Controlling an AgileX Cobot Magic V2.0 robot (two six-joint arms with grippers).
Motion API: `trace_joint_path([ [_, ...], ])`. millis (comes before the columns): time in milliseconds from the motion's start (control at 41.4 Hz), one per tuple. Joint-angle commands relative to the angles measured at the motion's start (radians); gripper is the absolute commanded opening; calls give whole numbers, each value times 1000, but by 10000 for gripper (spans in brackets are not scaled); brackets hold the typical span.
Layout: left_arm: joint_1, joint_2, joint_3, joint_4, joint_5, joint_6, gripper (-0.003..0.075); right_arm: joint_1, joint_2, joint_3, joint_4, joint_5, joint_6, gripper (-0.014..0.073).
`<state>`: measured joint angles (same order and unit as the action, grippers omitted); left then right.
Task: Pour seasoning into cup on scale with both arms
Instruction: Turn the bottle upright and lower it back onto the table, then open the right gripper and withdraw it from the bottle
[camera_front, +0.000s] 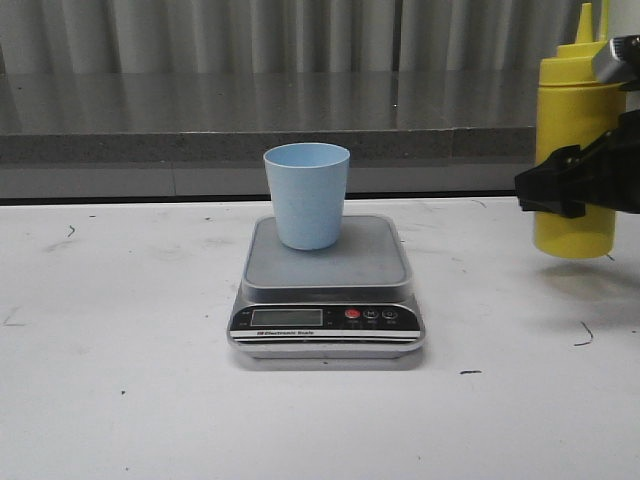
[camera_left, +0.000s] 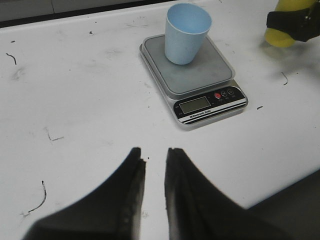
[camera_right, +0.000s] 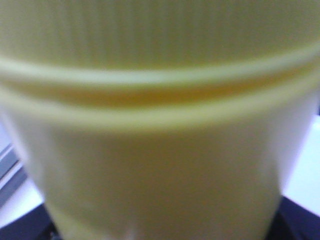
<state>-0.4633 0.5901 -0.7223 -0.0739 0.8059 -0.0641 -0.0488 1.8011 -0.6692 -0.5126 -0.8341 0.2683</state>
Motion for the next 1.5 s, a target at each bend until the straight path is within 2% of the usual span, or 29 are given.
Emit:
trace_joint_path([
  [0, 0, 2, -28, -13, -70, 0, 112, -5, 15, -29, 21, -249, -45, 359],
  [169, 0, 2, -28, -13, -70, 0, 112, -4, 105, -81, 23, -304, -54, 359],
  [507, 0, 2, -28, -13, -70, 0, 112, -4, 171, -163, 22, -220, -54, 375],
  [604, 0, 2, -28, -13, -70, 0, 112, -4, 176, -163, 23, -192, -54, 435],
  [821, 0, 2, -28, -13, -77, 0, 112, -4, 177, -161, 22, -189, -48, 668],
  [1039, 0, 2, -28, -13, -100, 0, 112, -4, 141, -113, 24, -149, -43, 652],
  [1305, 0, 2, -28, -13, -107, 0, 112, -4, 27, -26, 60, 30, -43, 652],
  [1401, 0, 2, -28, -13, -107, 0, 112, 5, -38, 7, 59, 88, 0, 652],
  [1474, 0, 2, -28, -13, -107, 0, 112, 24, -98, 25, 59, 176, 79, 652],
])
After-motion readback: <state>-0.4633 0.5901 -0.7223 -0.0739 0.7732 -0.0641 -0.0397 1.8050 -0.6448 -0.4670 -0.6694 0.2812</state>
